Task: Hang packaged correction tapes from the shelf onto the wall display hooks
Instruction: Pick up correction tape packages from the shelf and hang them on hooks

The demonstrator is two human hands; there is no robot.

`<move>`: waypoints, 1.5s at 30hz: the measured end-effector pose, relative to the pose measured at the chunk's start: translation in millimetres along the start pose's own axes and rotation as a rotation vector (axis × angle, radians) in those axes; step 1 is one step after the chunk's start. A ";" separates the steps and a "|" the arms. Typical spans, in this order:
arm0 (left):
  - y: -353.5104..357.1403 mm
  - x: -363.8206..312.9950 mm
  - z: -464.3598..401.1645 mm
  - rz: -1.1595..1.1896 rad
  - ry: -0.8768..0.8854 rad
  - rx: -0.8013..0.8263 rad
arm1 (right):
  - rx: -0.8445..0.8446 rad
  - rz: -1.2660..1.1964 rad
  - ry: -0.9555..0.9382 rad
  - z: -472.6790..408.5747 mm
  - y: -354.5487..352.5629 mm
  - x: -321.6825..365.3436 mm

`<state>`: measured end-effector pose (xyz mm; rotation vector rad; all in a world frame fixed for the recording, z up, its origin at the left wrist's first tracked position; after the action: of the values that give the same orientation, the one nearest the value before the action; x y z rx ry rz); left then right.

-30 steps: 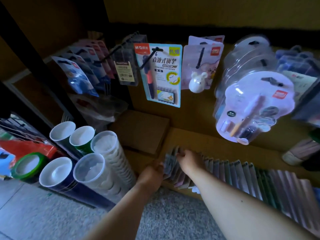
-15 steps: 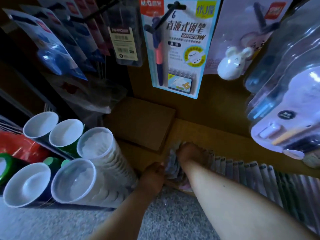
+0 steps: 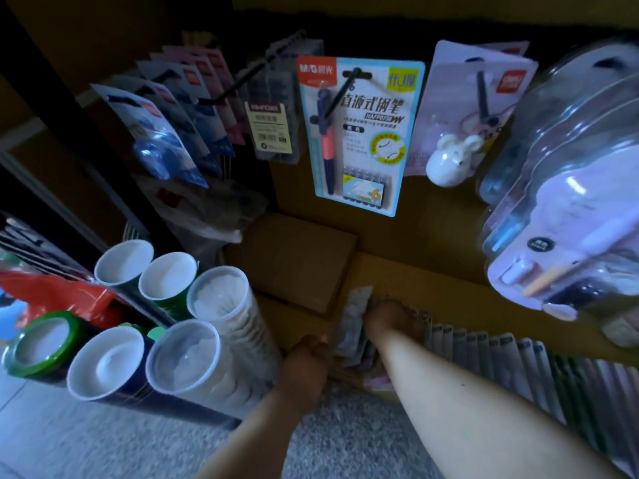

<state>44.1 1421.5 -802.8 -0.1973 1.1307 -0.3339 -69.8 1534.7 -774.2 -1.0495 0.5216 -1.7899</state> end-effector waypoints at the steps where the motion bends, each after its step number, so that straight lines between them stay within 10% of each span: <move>1: -0.6 8.7 -5.4 -0.208 0.026 -0.101 | 0.003 -0.028 -0.001 -1.6 -2.1 -4.3; 7: -5.1 -26.1 30.4 0.216 -0.211 -0.408 | 0.112 -0.250 -0.054 23.5 -23.8 -17.2; 17: 13.1 -38.2 64.9 1.085 -0.165 -0.243 | 0.211 -0.426 -0.166 67.5 -40.4 -16.1; 45: 17.9 29.7 15.8 1.072 -0.177 -0.378 | -0.034 0.112 0.113 -55.1 -13.0 -3.8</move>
<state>72.7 1427.3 -827.2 0.0665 0.9705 0.8358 -122.1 1538.3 -796.1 -0.9277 0.6694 -1.7530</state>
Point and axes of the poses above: each hand's wrist, its own z-axis away from the middle knuckle, its own y-axis out of the palm, x = y × z, the point moved 3 cm from there along -z, towards the middle knuckle, and after that the axes turned 7 degrees about x, right-handed, at the moved point
